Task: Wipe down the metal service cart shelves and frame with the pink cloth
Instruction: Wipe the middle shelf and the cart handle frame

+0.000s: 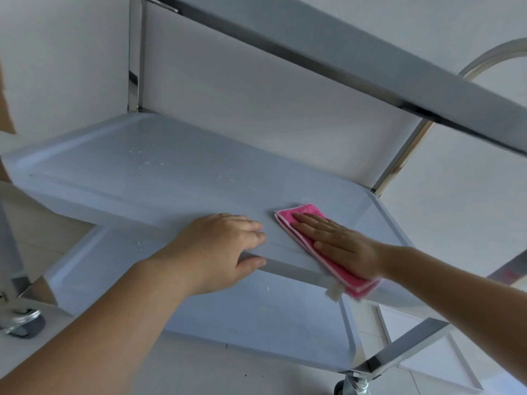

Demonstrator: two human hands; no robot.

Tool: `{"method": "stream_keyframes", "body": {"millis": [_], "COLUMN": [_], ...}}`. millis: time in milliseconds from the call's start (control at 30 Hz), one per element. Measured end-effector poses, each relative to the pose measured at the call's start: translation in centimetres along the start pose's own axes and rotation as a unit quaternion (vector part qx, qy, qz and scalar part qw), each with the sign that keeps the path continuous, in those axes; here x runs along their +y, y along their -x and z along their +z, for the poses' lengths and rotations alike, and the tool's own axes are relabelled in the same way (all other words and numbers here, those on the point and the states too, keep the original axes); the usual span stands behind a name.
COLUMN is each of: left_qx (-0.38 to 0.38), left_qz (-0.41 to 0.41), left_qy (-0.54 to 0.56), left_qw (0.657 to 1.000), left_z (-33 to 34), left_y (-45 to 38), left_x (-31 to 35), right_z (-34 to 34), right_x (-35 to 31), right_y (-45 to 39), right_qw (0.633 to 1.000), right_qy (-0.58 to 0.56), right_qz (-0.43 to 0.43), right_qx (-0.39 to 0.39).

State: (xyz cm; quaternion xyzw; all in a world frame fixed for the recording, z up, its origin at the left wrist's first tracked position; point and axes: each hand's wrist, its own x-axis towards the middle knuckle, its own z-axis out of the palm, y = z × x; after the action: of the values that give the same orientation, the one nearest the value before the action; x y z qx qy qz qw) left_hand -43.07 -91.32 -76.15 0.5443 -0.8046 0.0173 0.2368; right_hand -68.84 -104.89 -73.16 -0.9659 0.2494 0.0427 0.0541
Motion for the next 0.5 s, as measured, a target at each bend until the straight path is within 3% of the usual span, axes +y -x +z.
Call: {"method": "stream_keyframes", "body": {"millis": [500], "left_qx": [0.006], "left_qz": [-0.038], "left_qy": [0.010], "left_qw": [0.999], "left_z": [-0.8], "left_y": [1.8], "left_x": [-3.1], "right_z": [-1.2], "right_x": [11.1], "right_y": [-7.6], "right_qw": [0.982], "right_qy": [0.037], "right_qz": [0.183], "right_qx": [0.013]}}
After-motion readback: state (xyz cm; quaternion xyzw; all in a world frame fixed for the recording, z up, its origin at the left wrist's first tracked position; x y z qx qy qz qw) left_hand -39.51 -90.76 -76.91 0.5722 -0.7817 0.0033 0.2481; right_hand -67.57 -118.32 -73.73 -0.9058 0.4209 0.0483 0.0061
